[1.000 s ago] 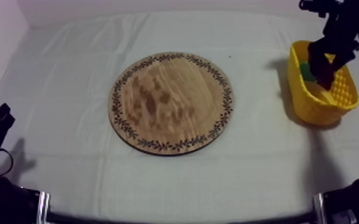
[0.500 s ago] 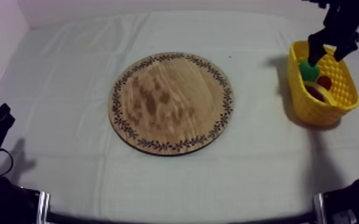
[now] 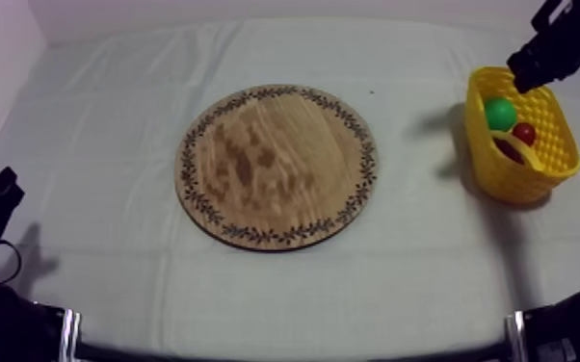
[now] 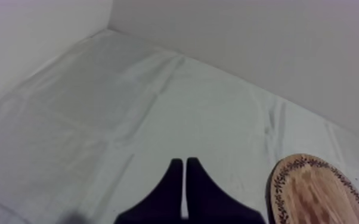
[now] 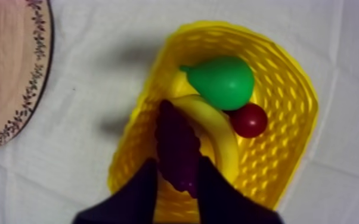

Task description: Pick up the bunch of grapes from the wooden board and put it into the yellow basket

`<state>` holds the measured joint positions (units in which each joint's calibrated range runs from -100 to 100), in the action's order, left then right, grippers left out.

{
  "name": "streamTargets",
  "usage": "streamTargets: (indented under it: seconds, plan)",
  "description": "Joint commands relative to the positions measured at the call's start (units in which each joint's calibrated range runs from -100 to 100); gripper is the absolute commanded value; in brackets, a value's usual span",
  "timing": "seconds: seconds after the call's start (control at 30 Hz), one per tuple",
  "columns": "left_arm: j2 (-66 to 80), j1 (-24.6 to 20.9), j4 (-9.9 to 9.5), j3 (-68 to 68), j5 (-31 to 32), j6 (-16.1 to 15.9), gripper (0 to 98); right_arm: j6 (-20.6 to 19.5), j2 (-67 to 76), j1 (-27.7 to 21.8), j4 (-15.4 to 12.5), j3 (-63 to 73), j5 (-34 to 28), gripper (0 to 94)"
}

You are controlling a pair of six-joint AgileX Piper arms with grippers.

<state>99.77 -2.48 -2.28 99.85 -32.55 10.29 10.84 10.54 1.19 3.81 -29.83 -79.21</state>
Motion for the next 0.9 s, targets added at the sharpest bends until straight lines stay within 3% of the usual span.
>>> streamTargets:
  seconds: [0.0,0.13,0.3,0.47,0.87]
  plan:
    - [-0.03,-0.01,0.01,0.04,-0.03,-0.01,0.0,-0.31,4.85,0.17,-0.27,-4.11,3.91,8.6]
    - [-0.03,-0.01,0.01,0.04,-0.03,-0.01,0.0,0.78,11.99,0.48,-1.72,-9.08,9.11,2.7]
    - [-0.03,-0.01,0.01,0.04,-0.03,-0.01,0.0,6.27,23.30,-0.56,-5.26,-17.74,18.83,1.1]
    - [-0.03,-0.01,0.01,0.04,-0.03,-0.01,0.0,7.64,36.40,-2.08,-8.44,-29.56,28.15,0.4]
    - [-0.03,-0.01,0.01,0.04,-0.03,-0.01,0.0,8.41,62.36,-4.47,-19.47,-52.75,37.00,0.3]
